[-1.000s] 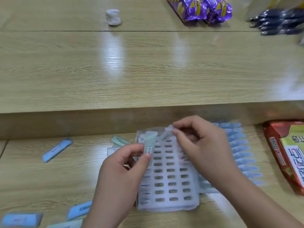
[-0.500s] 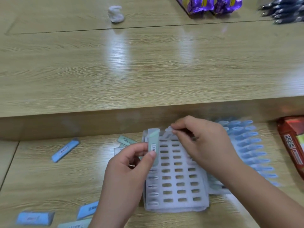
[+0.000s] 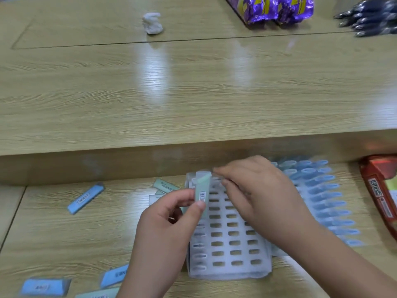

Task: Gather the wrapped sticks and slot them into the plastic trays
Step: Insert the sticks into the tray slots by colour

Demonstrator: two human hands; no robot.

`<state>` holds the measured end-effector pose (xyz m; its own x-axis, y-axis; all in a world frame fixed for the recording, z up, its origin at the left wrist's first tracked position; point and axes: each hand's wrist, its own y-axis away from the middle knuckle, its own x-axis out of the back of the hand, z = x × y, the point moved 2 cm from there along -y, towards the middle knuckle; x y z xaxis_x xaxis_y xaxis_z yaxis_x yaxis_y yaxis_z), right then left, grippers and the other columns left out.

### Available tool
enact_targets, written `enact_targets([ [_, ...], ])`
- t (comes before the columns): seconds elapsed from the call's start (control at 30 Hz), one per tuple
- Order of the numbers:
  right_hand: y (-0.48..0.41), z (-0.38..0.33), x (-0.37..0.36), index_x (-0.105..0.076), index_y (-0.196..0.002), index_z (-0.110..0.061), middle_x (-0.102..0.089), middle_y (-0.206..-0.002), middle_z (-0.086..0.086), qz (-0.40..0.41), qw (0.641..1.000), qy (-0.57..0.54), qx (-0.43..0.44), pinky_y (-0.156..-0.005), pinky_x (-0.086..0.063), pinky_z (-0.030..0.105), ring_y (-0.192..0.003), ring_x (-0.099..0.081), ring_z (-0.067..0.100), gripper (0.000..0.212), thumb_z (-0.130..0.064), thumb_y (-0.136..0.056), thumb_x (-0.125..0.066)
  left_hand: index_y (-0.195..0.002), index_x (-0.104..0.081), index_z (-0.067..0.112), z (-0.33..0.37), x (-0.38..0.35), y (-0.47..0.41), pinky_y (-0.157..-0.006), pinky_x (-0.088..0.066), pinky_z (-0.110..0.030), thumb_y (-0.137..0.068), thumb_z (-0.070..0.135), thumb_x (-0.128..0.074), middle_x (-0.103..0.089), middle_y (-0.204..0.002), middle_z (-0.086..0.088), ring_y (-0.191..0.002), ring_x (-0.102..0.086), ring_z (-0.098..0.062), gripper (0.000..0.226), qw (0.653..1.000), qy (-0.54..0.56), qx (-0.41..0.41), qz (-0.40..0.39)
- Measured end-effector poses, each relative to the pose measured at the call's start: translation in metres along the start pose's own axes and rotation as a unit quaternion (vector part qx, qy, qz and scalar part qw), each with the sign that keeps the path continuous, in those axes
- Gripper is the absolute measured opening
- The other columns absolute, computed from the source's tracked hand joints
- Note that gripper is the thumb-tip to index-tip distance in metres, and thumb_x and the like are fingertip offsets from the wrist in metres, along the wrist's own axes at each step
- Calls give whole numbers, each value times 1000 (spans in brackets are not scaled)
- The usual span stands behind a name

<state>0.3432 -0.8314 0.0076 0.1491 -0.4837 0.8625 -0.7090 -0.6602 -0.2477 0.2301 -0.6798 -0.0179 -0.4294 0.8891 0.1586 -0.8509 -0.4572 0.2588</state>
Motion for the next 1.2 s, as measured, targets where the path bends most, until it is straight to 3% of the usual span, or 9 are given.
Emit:
enact_targets([
  [0.07, 8, -5, 11, -68, -121, -32, -69, -102, -23, 29, 991, -114, -57, -80, -44, 12, -96, -61, 0, 32, -39, -91, -59, -94, -77, 45, 10, -4, 3, -71, -60, -44, -74, 47, -73, -72, -77, -1, -73, -64, -32, 20, 1000, -16, -18, -6],
  [0.2, 27, -4, 30, -71, -104, -45, -71, -91, -23, 92, 949, -279, -112, -66, -49, 11, -83, -68, 4, 23, -35, -83, -70, -87, -77, 47, 28, -27, 6, -48, -32, -13, -79, 33, -78, -41, -49, 15, -47, -34, -3, 16, 996, -49, -65, -43],
  [0.33, 45, 23, 56, -74, -96, -43, -72, -81, -19, 149, 924, -308, -170, -57, -48, 9, -67, -67, 2, 29, -21, -78, -79, -98, -72, 52, 39, -60, 7, -53, -36, -12, -85, 35, -76, -58, -65, 26, -52, -42, -2, 21, 986, -99, -93, -100],
  [0.43, 57, 55, 73, -73, -90, -41, -74, -80, -14, 197, 918, -277, -204, -59, -52, 11, -65, -68, 6, 29, -14, -81, -78, -107, -67, 53, 36, -80, 7, -66, -47, -14, -87, 32, -74, -60, -105, 31, -78, -58, 4, 29, 973, -157, -142, -94],
  [0.57, 64, 87, 81, -70, -86, -39, -73, -82, -19, 226, 921, -232, -216, -62, -49, 6, -69, -69, 1, 26, -14, -82, -75, -112, -71, 41, 29, -98, 11, -84, -54, -30, -88, 40, -61, -55, -116, 29, -106, -59, -3, 26, 944, -247, -206, -68],
  [0.7, 61, 99, 73, -68, -87, -42, -70, -86, -26, 202, 942, -189, -192, -64, -45, 2, -72, -68, -3, 24, -20, -84, -76, -113, -74, 29, 23, -107, 15, -85, -50, -27, -89, 40, -55, -64, -114, 13, -103, -57, -14, 33, 887, -355, -290, -50],
  [0.77, 58, 102, 67, -69, -92, -37, -69, -87, -26, 184, 951, -179, -172, -66, -44, 1, -74, -67, -6, 18, -22, -82, -73, -113, -75, 27, 17, -114, 17, -80, -55, -34, -88, 44, -54, -65, -117, 7, -102, -55, -20, 37, 863, -396, -310, -52],
  [1.0, 57, 111, 53, -75, -97, -23, -72, -88, -16, 107, 984, -102, -98, -72, -53, 20, -79, -67, -1, 14, -20, -83, -71, -115, -76, 26, 11, -123, 23, -68, -58, -42, -87, 48, -54, -69, -123, 3, -101, -47, -24, 42, 826, -460, -325, -24],
  [1.2, 55, 112, 50, -74, -95, -22, -73, -86, -14, 50, 998, -5, -31, -69, -48, 19, -77, -67, 7, 19, -32, -89, -58, -116, -76, 24, 10, -123, 24, -68, -58, -43, -88, 46, -55, -70, -125, 3, -100, -47, -24, 42, 811, -476, -339, -5],
])
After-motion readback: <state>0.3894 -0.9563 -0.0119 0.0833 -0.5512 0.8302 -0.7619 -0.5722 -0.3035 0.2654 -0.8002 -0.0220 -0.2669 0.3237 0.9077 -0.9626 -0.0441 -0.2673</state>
